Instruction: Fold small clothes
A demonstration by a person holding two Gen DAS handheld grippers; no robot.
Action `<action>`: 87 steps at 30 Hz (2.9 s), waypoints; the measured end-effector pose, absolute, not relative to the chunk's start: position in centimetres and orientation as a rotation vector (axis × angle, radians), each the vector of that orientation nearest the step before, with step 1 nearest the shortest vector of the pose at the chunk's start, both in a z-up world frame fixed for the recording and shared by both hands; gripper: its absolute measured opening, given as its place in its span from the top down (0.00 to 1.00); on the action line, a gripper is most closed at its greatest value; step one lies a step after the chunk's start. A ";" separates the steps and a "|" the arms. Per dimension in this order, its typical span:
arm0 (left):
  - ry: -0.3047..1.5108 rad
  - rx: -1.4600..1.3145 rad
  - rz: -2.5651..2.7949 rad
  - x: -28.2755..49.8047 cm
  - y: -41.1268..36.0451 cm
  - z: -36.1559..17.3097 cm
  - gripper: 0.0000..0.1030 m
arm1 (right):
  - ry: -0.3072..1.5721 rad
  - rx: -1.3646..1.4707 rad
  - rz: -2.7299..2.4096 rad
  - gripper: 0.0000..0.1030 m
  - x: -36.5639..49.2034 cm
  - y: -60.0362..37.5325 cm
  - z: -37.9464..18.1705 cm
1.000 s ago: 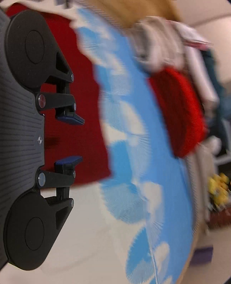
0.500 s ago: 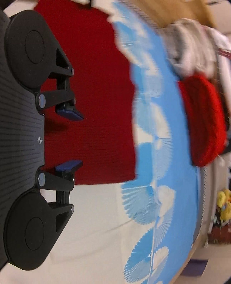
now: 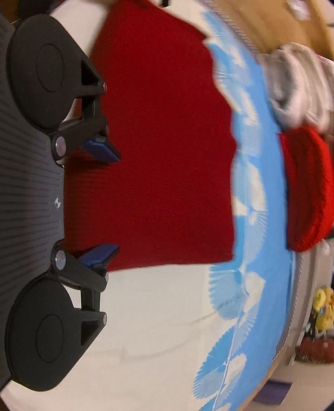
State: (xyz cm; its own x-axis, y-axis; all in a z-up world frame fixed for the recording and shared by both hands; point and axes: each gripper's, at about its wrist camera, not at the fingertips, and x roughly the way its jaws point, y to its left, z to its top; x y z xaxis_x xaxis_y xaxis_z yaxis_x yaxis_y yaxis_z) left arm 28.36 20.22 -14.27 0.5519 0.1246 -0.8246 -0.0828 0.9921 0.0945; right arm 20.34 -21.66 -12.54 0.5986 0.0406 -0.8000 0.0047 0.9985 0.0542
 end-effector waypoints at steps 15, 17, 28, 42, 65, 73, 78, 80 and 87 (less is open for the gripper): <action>0.874 -0.092 0.128 13.7 21.7 -12.8 0.00 | 0.481 0.314 -0.025 0.08 6.9 -19.6 -8.7; 0.859 -0.088 0.090 11.8 20.7 -13.2 0.00 | 0.475 0.251 -0.012 0.07 4.5 -17.5 -9.5; 0.814 0.045 0.018 8.3 15.8 -14.7 0.00 | 0.591 0.125 0.106 0.07 0.7 -12.9 -11.4; 0.822 0.070 0.014 7.9 15.8 -15.2 0.00 | 0.625 0.138 0.102 0.07 0.7 -13.4 -12.2; 0.836 0.050 0.011 8.6 15.7 -15.5 0.00 | 0.661 0.144 0.110 0.07 1.4 -13.2 -12.4; 0.837 0.039 0.006 8.8 15.6 -15.4 0.00 | 0.671 0.149 0.110 0.07 1.6 -13.0 -12.5; 0.840 0.014 0.018 9.6 16.0 -15.0 0.00 | 0.683 0.272 0.101 0.07 2.4 -14.4 -12.2; 0.836 0.001 0.028 10.3 16.4 -14.6 0.00 | 0.691 0.431 0.095 0.07 3.3 -16.1 -12.2; 0.820 -0.055 0.078 13.4 17.9 -13.1 0.00 | 0.681 1.028 -0.132 0.07 7.8 -22.8 -14.8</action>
